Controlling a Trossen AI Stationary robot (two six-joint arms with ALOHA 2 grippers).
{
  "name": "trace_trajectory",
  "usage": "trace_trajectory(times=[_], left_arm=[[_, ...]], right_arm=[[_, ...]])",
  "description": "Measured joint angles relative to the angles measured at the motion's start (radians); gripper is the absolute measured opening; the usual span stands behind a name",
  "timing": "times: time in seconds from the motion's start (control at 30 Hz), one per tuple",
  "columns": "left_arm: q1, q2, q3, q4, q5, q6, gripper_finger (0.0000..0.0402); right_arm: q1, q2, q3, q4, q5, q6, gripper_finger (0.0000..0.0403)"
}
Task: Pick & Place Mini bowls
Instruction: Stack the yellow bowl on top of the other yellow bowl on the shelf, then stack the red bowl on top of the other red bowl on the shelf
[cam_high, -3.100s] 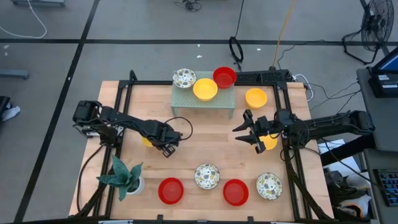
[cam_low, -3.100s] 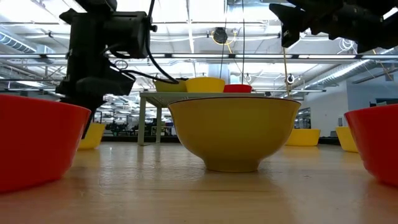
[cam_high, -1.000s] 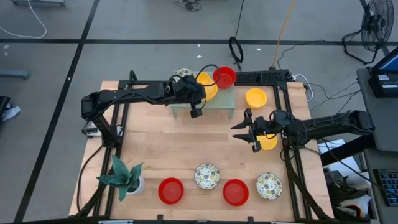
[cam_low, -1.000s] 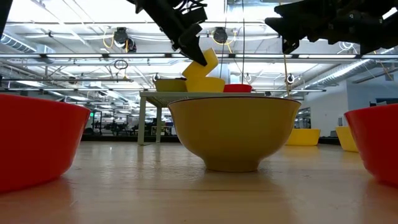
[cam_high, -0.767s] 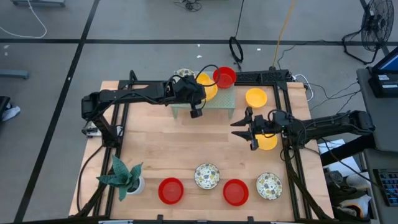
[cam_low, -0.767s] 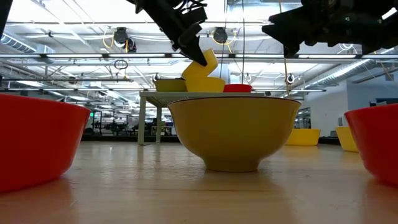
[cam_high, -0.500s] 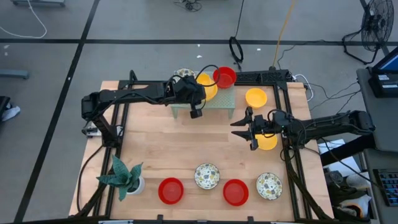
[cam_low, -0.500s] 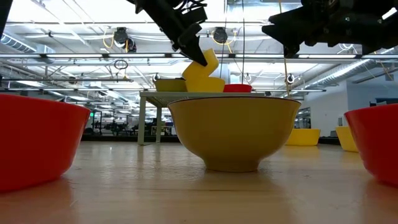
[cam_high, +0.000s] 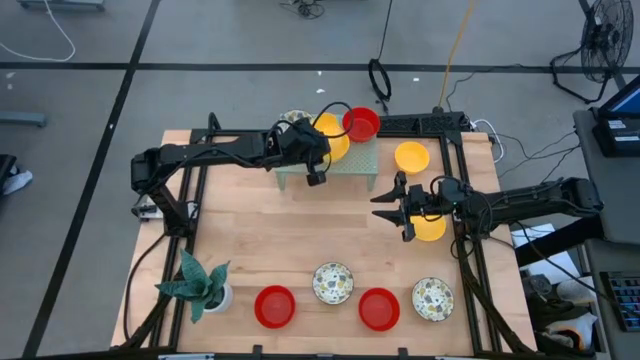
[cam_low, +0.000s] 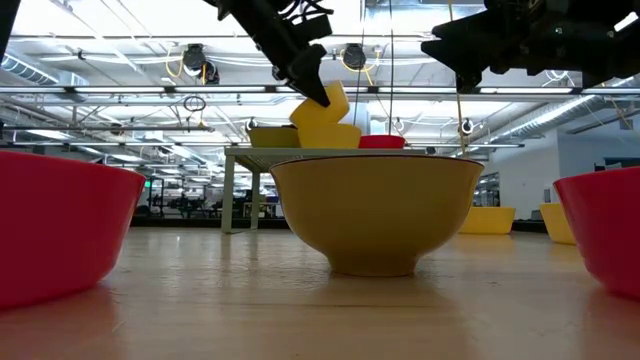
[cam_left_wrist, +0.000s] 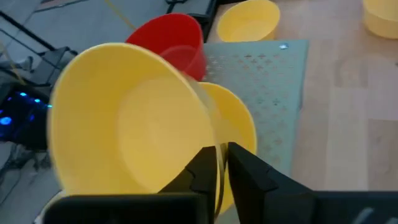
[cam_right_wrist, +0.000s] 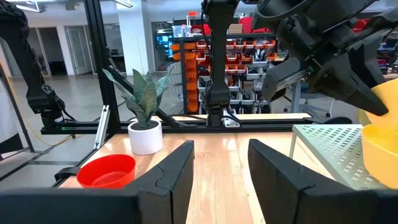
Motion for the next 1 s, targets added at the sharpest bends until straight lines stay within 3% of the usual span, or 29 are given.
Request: trace_trajectory(times=[0.5,0.83,0.93,1.0], left_arm=[[0.0,0.0,0.0,0.0,-0.005,-0.012,0.014],[-0.012,-0.003,0.0,0.024,-0.006,-0.018,0.0223],[-0.033,-0.012,0.0,0.026,-0.007,-0.02,0.0235],[-0.051,-0.016,0.0,0.023,-0.007,-0.033,0.0238]], right_arm=[[0.0,0.0,0.0,0.0,0.0,0.0,0.0139],[0.0,0.0,0.0,-0.003,0.009,0.006,0.0139],[0.01,-0.001,0.031,-0.126,0.142,-0.005,0.0139],[0.027,-0.001,0.085,-0.316,0.265,-0.038,0.0139]])
